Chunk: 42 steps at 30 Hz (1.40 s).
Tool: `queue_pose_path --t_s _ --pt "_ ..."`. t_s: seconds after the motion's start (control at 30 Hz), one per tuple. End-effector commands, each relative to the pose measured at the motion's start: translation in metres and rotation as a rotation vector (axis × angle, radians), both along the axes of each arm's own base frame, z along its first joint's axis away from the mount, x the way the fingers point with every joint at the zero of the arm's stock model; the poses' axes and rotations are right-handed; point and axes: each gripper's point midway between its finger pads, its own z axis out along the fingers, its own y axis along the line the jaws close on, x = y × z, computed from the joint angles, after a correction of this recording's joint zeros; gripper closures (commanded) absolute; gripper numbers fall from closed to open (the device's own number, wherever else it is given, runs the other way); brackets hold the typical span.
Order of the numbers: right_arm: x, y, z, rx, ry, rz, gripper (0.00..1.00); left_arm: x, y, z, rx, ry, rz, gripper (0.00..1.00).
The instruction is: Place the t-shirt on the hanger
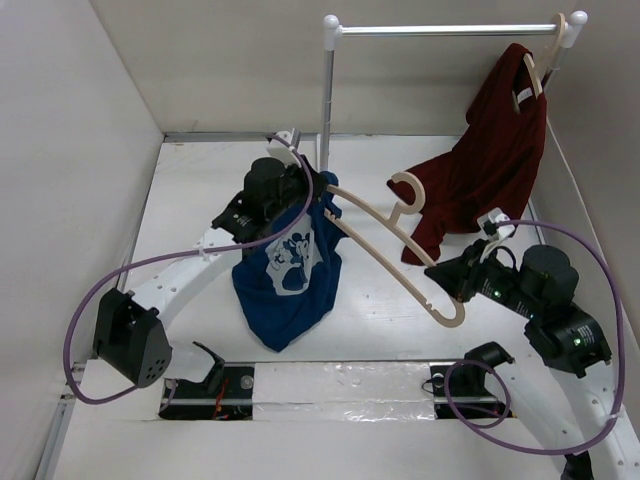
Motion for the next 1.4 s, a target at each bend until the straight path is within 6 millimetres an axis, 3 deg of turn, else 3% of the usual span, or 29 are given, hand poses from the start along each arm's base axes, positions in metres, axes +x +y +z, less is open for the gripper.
queue_pose_path --t_s 0.0,0.17,0.23,0.4,0.5,0.67,0.73,0.77,0.8,0.83,0.9,1.0,1.03,1.17,1.37 --pt "0.01 0.009 0.043 0.071 -0.138 0.023 1.0 -0.013 -0.002 0.057 -0.071 -0.119 -0.034 1.0" --pt "0.017 0.021 0.077 0.114 -0.211 0.075 1.0 -0.014 0.004 0.069 -0.048 -0.133 -0.013 1.0" --pt "0.02 0.032 0.075 0.118 -0.191 0.121 1.0 -0.018 0.007 0.09 -0.076 -0.171 -0.015 1.0" --pt "0.044 0.039 0.073 0.131 -0.221 0.064 1.0 -0.039 0.001 0.12 -0.126 -0.195 -0.099 1.0" --pt "0.053 0.061 0.081 0.181 -0.239 0.111 1.0 -0.049 0.0 0.123 -0.147 -0.193 -0.138 1.0" --pt "0.087 0.094 0.094 0.206 -0.285 -0.011 1.0 -0.062 0.007 0.13 -0.176 -0.201 -0.139 1.0" --pt "0.082 0.115 0.097 0.217 -0.283 0.004 1.0 -0.063 0.017 0.132 -0.168 -0.2 -0.092 1.0" --pt "0.091 0.113 0.105 0.216 -0.294 -0.072 1.0 -0.062 0.022 0.129 -0.16 -0.197 -0.068 1.0" --pt "0.084 0.129 0.101 0.199 -0.282 -0.044 1.0 -0.061 0.035 0.136 -0.164 -0.218 -0.001 1.0" --pt "0.081 0.131 0.1 0.173 -0.283 -0.052 1.0 -0.061 0.042 0.137 -0.164 -0.227 0.027 1.0" --pt "0.079 0.12 0.092 0.145 -0.273 -0.121 1.0 -0.057 0.066 0.148 -0.159 -0.263 0.145 1.0" --pt "0.062 0.11 0.086 0.175 -0.266 -0.13 1.0 -0.058 0.079 0.163 -0.17 -0.298 0.205 1.0" --pt "0.048 0.102 0.095 0.217 -0.268 -0.118 1.0 -0.058 0.081 0.169 -0.174 -0.309 0.212 1.0" --pt "0.032 0.076 0.093 0.241 -0.249 -0.16 1.0 -0.053 0.083 0.181 -0.166 -0.325 0.236 1.0" --pt "0.025 0.058 0.104 0.239 -0.255 -0.174 1.0 -0.051 0.092 0.199 -0.182 -0.356 0.282 1.0"
